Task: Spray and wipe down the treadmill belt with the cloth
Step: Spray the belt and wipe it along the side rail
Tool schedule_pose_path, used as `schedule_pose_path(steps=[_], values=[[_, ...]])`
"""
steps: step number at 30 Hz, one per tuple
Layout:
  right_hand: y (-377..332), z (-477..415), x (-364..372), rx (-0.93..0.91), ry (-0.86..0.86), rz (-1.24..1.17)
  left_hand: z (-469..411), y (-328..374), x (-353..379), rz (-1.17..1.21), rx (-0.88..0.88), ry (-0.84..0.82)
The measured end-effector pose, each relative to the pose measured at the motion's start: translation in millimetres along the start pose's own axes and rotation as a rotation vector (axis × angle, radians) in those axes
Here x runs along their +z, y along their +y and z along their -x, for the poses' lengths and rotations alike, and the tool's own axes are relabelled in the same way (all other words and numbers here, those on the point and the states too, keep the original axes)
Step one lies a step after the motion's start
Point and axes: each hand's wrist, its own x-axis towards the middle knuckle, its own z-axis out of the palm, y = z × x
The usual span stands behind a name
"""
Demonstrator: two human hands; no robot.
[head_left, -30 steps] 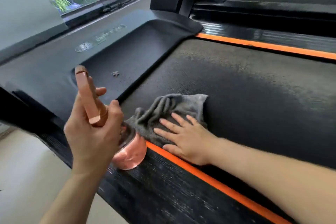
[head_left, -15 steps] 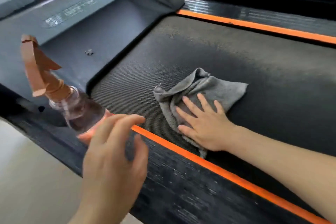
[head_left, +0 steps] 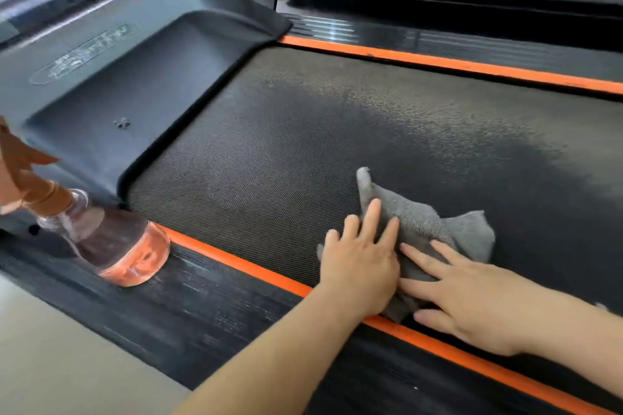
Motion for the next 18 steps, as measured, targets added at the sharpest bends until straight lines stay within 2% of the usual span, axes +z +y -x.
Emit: schedule_pose_path(steps=[3,5,8,10,11,13,15,16,18], values=[[-1.4,0.6,-8.3,-0.023,0.01,-0.073,1.7,-9.8,-0.7,-0.081,0.061,-0.031],[-15.1,-21.4,-17.4,-0.085,0.172,-0.071,11.2,-48.3,-8.1,-0.132,-0.095,0.01],[-43.0,-61.0,-21.3,-0.213,0.341,-0.075,25.8,-114.2,-28.2,-0.216,-0.349,-0.102],[-59.3,-79.5,-25.6,-0.224,0.415,-0.098,34.6,-146.4,-42.2,-0.256,-0.491,-0.18],[-63.0,-82.5,-26.4,-0.221,0.473,-0.113,36.5,-152.6,-46.1,-0.29,-0.52,-0.165],[-66.3,-73.9,-27.8,-0.249,0.691,-0.073,44.3,-142.7,-52.8,-0.344,-0.461,-0.048],[-60.8,-61.7,-18.8,-0.258,0.821,-0.041,48.0,-119.0,-41.4,-0.281,-0.308,0.053],[-55.0,-57.9,-13.1,-0.256,0.768,-0.046,47.6,-106.3,-34.3,-0.198,-0.264,0.058],[-45.6,-56.2,-0.5,-0.211,0.677,-0.122,42.0,-78.1,-27.8,0.021,-0.339,-0.002]])
